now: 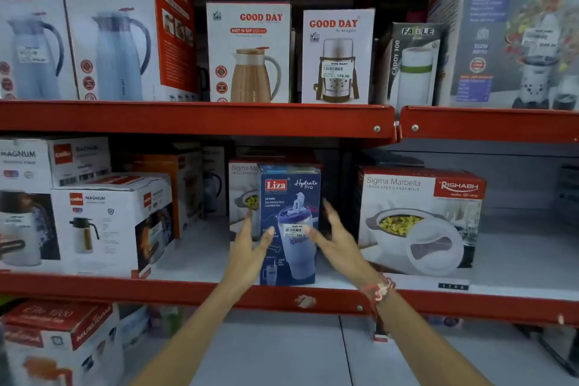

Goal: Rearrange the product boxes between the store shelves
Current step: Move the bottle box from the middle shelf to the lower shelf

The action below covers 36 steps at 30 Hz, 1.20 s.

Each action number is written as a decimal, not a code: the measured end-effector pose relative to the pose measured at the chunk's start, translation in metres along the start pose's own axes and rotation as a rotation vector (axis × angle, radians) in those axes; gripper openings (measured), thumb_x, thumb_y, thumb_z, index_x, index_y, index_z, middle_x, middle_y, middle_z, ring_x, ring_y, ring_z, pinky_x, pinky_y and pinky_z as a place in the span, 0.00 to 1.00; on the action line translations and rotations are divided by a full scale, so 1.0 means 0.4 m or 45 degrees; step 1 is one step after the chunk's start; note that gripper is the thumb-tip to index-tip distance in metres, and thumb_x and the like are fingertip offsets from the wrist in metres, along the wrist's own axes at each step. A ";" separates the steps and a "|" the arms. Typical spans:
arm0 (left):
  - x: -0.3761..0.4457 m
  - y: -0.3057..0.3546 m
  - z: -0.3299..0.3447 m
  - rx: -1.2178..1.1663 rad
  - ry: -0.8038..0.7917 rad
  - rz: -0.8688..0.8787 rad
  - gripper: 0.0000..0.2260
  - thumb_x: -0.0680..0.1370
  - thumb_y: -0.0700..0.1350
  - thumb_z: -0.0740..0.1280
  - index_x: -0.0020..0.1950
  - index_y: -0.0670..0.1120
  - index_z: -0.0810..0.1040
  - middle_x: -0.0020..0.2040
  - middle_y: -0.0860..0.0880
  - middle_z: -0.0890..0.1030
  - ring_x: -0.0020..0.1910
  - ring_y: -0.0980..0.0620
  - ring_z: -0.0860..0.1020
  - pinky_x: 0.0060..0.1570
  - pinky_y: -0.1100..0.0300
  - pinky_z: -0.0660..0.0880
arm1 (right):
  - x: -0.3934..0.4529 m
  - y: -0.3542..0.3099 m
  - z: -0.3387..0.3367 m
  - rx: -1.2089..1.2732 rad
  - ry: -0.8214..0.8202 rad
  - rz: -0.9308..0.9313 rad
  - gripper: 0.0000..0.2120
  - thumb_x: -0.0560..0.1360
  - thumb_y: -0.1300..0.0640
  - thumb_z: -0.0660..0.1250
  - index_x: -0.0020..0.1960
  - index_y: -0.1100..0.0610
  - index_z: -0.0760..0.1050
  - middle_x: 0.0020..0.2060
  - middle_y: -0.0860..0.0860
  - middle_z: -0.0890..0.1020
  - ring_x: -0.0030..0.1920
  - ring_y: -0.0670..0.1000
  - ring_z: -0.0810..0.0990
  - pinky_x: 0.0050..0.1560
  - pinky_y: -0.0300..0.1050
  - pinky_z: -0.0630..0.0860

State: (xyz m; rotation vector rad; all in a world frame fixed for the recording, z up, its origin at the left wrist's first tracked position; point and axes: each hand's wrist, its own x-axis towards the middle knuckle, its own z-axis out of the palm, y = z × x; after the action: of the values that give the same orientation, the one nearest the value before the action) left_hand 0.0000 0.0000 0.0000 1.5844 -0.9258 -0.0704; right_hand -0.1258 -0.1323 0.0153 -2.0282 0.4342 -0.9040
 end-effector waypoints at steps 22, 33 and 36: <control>-0.195 0.101 -0.070 -0.289 -0.204 0.091 0.23 0.80 0.46 0.61 0.71 0.65 0.62 0.55 0.66 0.78 0.49 0.71 0.80 0.41 0.69 0.80 | -0.235 -0.073 -0.042 0.347 0.007 -0.077 0.32 0.77 0.63 0.67 0.70 0.36 0.60 0.62 0.36 0.76 0.58 0.33 0.78 0.48 0.32 0.80; -0.400 0.062 -0.054 -0.452 -0.296 -0.010 0.26 0.75 0.47 0.65 0.72 0.60 0.65 0.58 0.66 0.81 0.60 0.59 0.79 0.57 0.50 0.79 | -0.469 -0.031 -0.046 0.394 0.114 0.035 0.33 0.75 0.63 0.68 0.75 0.42 0.62 0.67 0.46 0.77 0.62 0.51 0.81 0.58 0.55 0.81; -0.447 0.019 -0.037 -0.443 -0.377 -0.084 0.27 0.73 0.48 0.66 0.72 0.58 0.64 0.57 0.68 0.80 0.61 0.58 0.79 0.59 0.46 0.78 | -0.537 0.021 -0.036 0.418 0.161 0.139 0.33 0.74 0.63 0.69 0.70 0.35 0.65 0.65 0.42 0.78 0.59 0.51 0.82 0.54 0.50 0.82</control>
State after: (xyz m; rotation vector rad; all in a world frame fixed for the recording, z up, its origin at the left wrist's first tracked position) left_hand -0.1170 0.1171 -0.0693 1.2976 -1.0253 -0.4979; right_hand -0.2819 -0.0187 -0.0805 -1.6406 0.4299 -0.9706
